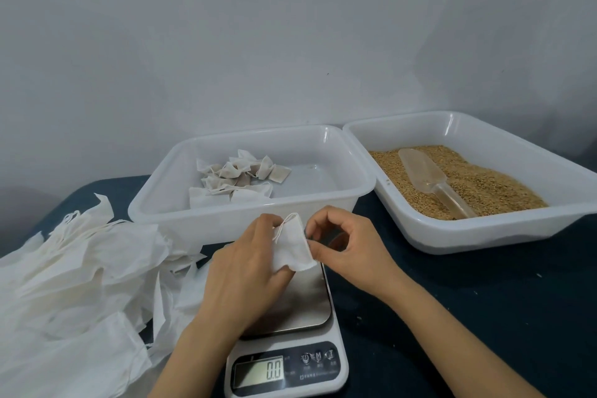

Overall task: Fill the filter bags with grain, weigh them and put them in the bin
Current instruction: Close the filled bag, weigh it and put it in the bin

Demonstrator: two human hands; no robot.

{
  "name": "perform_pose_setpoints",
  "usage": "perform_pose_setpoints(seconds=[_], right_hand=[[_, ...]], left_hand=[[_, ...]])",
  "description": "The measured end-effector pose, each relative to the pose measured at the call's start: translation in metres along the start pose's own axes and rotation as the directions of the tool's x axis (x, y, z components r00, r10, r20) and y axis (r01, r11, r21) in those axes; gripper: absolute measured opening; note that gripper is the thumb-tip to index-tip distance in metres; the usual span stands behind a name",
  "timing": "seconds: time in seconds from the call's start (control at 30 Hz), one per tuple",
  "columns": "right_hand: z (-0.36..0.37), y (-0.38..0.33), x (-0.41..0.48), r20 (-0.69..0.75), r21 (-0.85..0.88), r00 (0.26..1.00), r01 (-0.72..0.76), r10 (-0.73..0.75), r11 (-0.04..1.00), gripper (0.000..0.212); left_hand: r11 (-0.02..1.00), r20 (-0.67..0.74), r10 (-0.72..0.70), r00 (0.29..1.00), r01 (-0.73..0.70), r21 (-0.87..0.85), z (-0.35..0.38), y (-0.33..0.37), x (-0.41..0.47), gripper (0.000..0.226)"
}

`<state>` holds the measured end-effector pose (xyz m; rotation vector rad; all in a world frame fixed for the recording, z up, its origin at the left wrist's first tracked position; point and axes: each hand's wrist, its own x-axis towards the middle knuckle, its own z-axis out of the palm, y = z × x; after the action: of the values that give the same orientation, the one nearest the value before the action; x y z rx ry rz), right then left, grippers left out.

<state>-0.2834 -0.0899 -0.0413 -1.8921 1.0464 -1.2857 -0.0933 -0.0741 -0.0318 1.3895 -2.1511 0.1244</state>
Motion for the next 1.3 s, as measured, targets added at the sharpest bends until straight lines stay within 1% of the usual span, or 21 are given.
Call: perform_pose_setpoints(seconds=[0.07,0.1,0.17,0.23,0.33,0.4,0.47,0.53,0.6,0.67,0.73,0.87,0.93,1.0,1.07,1.13,1.23,1.3], right_hand=[[0.002,0.001,-0.001,0.022,-0.074,0.999,0.035,-0.033,0.997,0.005],[0.003,0.0,-0.001,0.029,-0.079,0.998,0.051,-0.049,0.996,0.006],[0.005,-0.003,-0.002,0.028,-0.05,0.996,0.081,-0.08,0.995,0.021],[0.004,-0.006,-0.003,0.045,-0.035,0.993,0.114,-0.113,0.993,0.028],[0.005,-0.006,-0.004,0.082,-0.14,0.984,0.17,-0.16,0.975,0.031],[0.006,-0.006,-0.004,0.076,-0.215,0.98,0.198,-0.186,0.956,0.031],[0.006,-0.006,-0.004,0.036,-0.315,0.969,0.244,-0.246,0.917,0.032],[0.004,-0.005,-0.004,0.0,-0.358,0.96,0.262,-0.281,0.896,0.03],[0.002,-0.005,-0.004,-0.011,-0.392,0.948,0.288,-0.317,0.874,0.029],[0.002,-0.006,-0.004,-0.005,-0.418,0.936,0.317,-0.351,0.851,0.028],[0.002,-0.006,-0.004,-0.011,-0.424,0.927,0.336,-0.375,0.841,0.027],[0.003,-0.006,-0.004,-0.012,-0.471,0.9,0.379,-0.435,0.797,0.025],[0.003,-0.007,-0.004,-0.024,-0.463,0.897,0.38,-0.441,0.801,0.025],[0.002,-0.009,-0.003,-0.04,-0.451,0.905,0.361,-0.423,0.816,0.028],[-0.002,-0.014,0.001,-0.067,-0.437,0.924,0.311,-0.376,0.844,0.035],[-0.01,-0.022,0.011,-0.126,-0.436,0.939,0.238,-0.32,0.868,0.037],[-0.036,-0.031,0.034,-0.273,-0.54,0.933,0.055,-0.237,0.84,0.021],[-0.064,-0.029,0.049,-0.333,-0.625,0.932,-0.106,-0.142,0.774,0.018]], left_hand=[[0.999,-0.011,-0.04,0.999,0.04,-0.013,0.0,-0.002,0.001,0.051],[0.999,-0.017,-0.047,0.999,0.047,-0.011,0.0,-0.003,0.001,0.051],[0.998,-0.013,-0.058,0.998,0.058,0.0,0.001,-0.002,0.001,0.052],[0.998,-0.002,-0.067,0.998,0.067,-0.005,0.002,-0.002,0.001,0.054],[0.997,-0.002,-0.071,0.997,0.071,-0.04,0.002,0.0,0.001,0.057],[0.997,-0.011,-0.036,0.999,0.036,-0.066,0.002,0.0,0.003,0.056],[0.993,0.002,-0.004,1.0,0.004,-0.118,0.002,0.001,0.004,0.057],[0.977,0.039,-0.015,0.999,0.023,-0.213,0.001,0.002,0.005,0.057],[0.936,0.091,-0.033,0.995,0.063,-0.346,0.001,0.003,0.004,0.051],[0.896,0.13,-0.032,0.991,0.086,-0.435,0.001,0.001,0.004,0.041],[0.885,0.135,-0.022,0.991,0.082,-0.459,0.002,-0.001,0.004,0.034],[0.875,0.14,0.009,0.99,0.061,-0.481,0.003,-0.001,0.004,0.035],[0.878,0.153,0.024,0.988,0.052,-0.475,0.004,0.0,0.004,0.031],[0.892,0.169,0.044,0.985,0.037,-0.45,0.006,-0.002,0.003,0.025],[0.903,0.166,0.042,0.985,0.033,-0.428,0.007,-0.003,0.003,0.021],[0.899,0.144,0.021,0.989,0.044,-0.436,0.008,-0.004,0.002,0.023],[0.879,0.115,-0.02,0.993,0.073,-0.47,0.007,-0.004,0.002,0.028],[0.865,0.099,-0.024,0.995,0.07,-0.497,0.006,-0.004,0.002,0.028]])
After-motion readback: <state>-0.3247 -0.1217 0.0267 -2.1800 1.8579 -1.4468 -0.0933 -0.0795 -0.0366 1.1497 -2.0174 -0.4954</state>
